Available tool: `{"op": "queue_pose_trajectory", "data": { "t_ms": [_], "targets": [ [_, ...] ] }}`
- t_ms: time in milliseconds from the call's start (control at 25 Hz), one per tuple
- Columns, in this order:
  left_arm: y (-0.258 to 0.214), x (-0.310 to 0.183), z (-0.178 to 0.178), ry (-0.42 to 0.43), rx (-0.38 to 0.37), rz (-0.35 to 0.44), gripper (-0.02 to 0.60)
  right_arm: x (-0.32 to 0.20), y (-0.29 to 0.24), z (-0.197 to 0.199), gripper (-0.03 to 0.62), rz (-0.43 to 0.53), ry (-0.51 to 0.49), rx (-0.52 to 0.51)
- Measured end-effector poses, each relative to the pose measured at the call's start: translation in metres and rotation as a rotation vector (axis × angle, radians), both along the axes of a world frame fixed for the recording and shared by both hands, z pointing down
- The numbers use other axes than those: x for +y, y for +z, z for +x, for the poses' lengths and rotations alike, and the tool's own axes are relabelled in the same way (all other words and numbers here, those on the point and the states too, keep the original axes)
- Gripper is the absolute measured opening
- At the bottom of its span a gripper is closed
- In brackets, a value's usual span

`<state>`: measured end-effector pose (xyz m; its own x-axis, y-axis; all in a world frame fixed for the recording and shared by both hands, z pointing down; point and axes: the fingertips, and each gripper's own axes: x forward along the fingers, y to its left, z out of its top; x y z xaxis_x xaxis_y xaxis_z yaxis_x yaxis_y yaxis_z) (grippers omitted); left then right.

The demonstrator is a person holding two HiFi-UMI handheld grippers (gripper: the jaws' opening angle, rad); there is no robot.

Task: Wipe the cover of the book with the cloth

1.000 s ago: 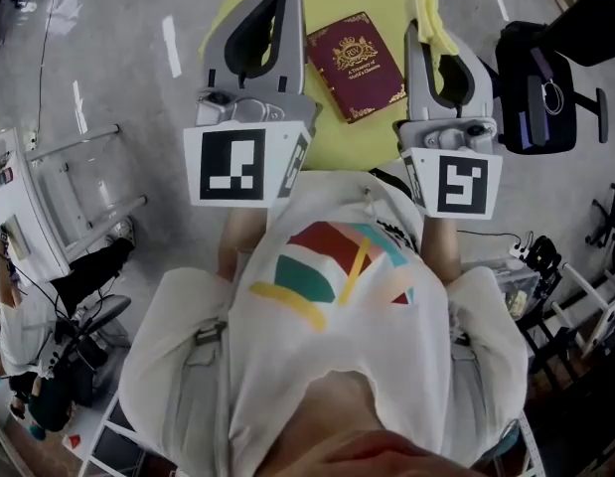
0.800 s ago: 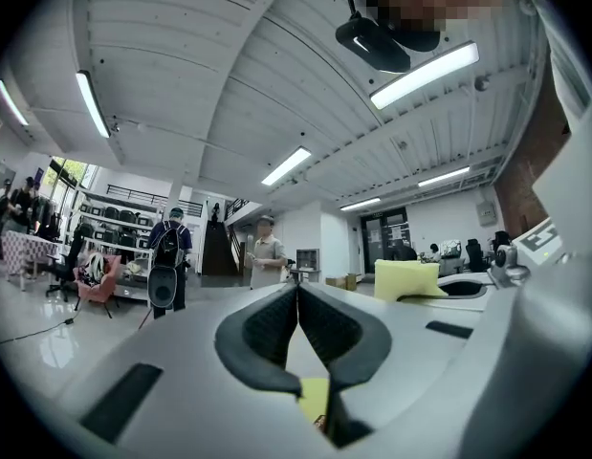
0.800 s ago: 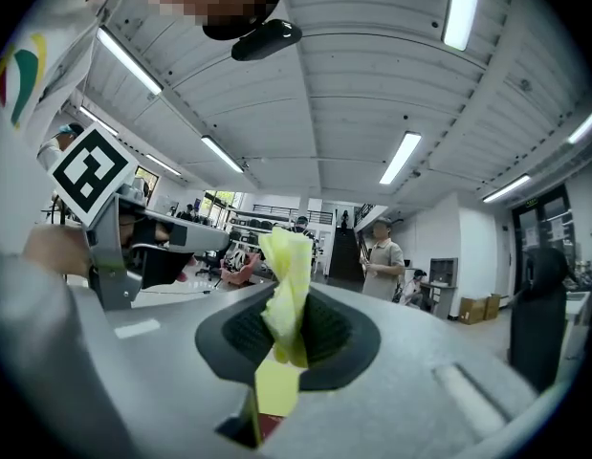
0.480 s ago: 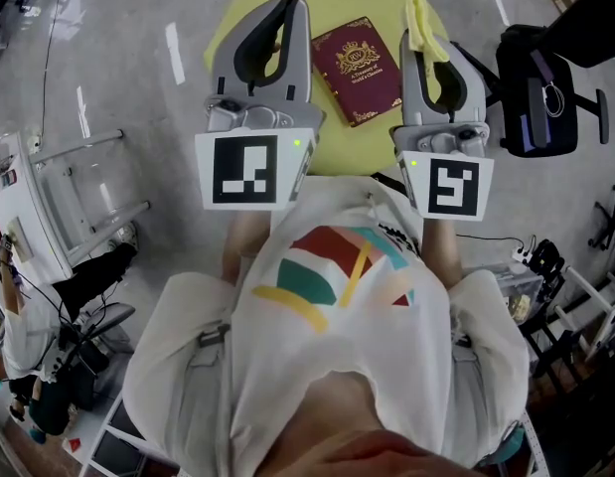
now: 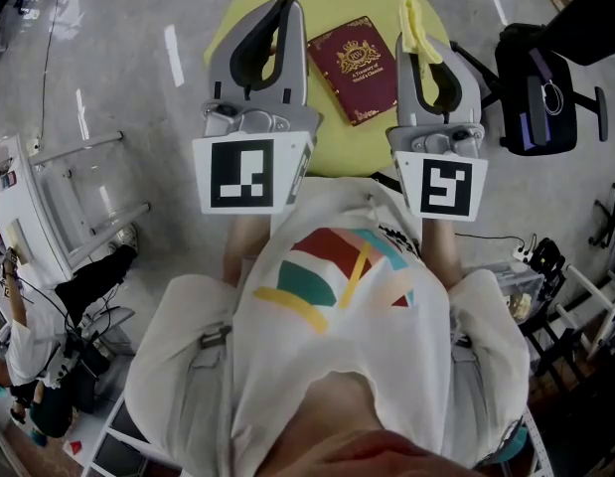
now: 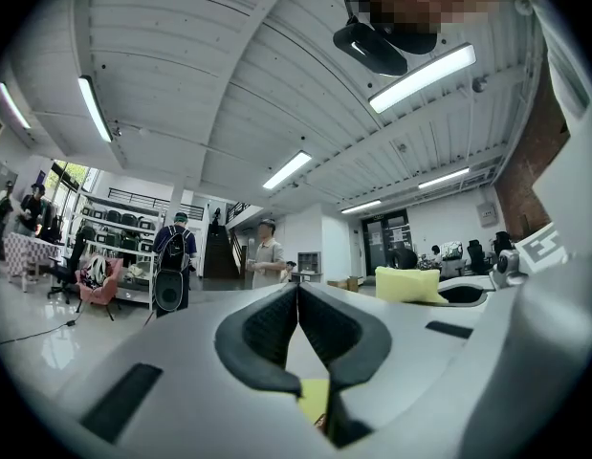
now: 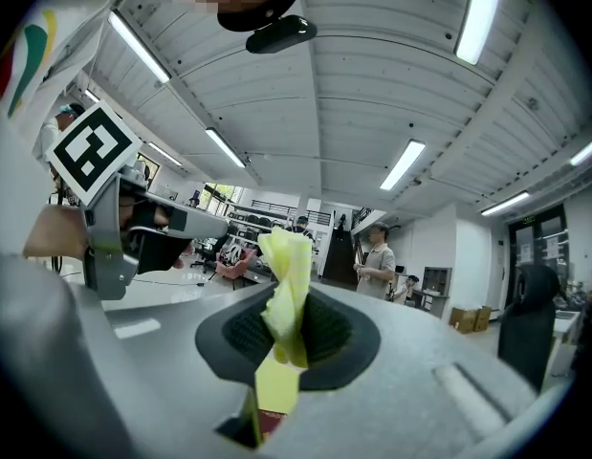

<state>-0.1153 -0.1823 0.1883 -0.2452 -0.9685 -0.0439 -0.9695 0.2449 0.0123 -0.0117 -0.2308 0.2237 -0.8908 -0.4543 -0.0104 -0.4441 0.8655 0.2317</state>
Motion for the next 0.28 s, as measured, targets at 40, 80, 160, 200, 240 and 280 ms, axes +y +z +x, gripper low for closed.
{"op": "queue_pose_trajectory", "data": {
  "t_ms": [40,80,160,200,240,280],
  "targets": [
    [0.0001,0.0004,-0.0002,0.001,0.002,0.001,0.017,0.0008,-0.0001,-0.0002,0.029,-0.001,0.000,-0.002],
    [0.0002,0.0010,-0.0004,0.002,0.005,0.001,0.017,0.0018,-0.0002,-0.0002,0.029,-0.002,0.000,-0.004],
    [0.0000,0.0030,-0.0011,0.001,0.010,0.004,0.017,0.0043,-0.0004,-0.0006,0.029,-0.003,-0.003,-0.005],
    [-0.0002,0.0043,-0.0015,-0.001,0.012,0.005,0.017,0.0057,-0.0002,-0.0009,0.029,-0.002,-0.005,-0.003],
    [-0.0004,0.0056,-0.0018,-0.003,0.014,0.006,0.017,0.0072,0.0001,-0.0011,0.029,0.000,-0.007,0.001],
    [-0.0006,0.0070,-0.0021,-0.005,0.016,0.007,0.017,0.0086,0.0004,-0.0013,0.029,0.002,-0.008,0.004]
  ]
}}
